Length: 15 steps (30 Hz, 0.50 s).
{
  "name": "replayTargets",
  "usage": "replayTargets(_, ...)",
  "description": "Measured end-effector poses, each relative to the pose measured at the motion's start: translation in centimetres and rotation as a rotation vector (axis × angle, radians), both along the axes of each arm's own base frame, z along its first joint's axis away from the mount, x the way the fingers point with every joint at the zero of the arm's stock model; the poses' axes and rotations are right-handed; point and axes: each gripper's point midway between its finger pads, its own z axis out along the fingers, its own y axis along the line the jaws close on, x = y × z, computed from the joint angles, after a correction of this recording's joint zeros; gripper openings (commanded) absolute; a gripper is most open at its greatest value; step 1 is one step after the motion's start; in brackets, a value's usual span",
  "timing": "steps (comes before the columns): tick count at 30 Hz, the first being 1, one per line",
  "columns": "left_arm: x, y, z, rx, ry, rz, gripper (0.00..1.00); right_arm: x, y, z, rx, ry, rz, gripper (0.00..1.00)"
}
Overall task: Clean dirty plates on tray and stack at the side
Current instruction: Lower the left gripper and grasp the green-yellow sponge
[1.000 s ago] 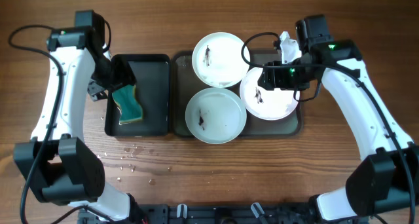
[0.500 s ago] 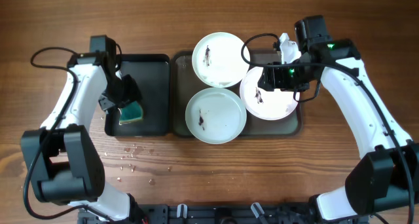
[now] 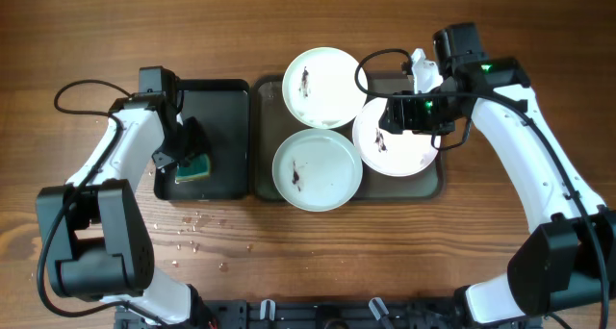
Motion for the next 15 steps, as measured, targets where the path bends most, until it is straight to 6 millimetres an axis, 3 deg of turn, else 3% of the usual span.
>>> replayTargets(12,0.7,0.9,0.0,0.05,-0.03,0.003,0.62,0.0,0.0,0.0,0.001,0.003,-0.006,0.65)
replayTargets(15,0.4,1.1,-0.6,0.064,-0.031,0.005,0.53,0.0,0.0,0.0,0.001,0.004,-0.007,0.65)
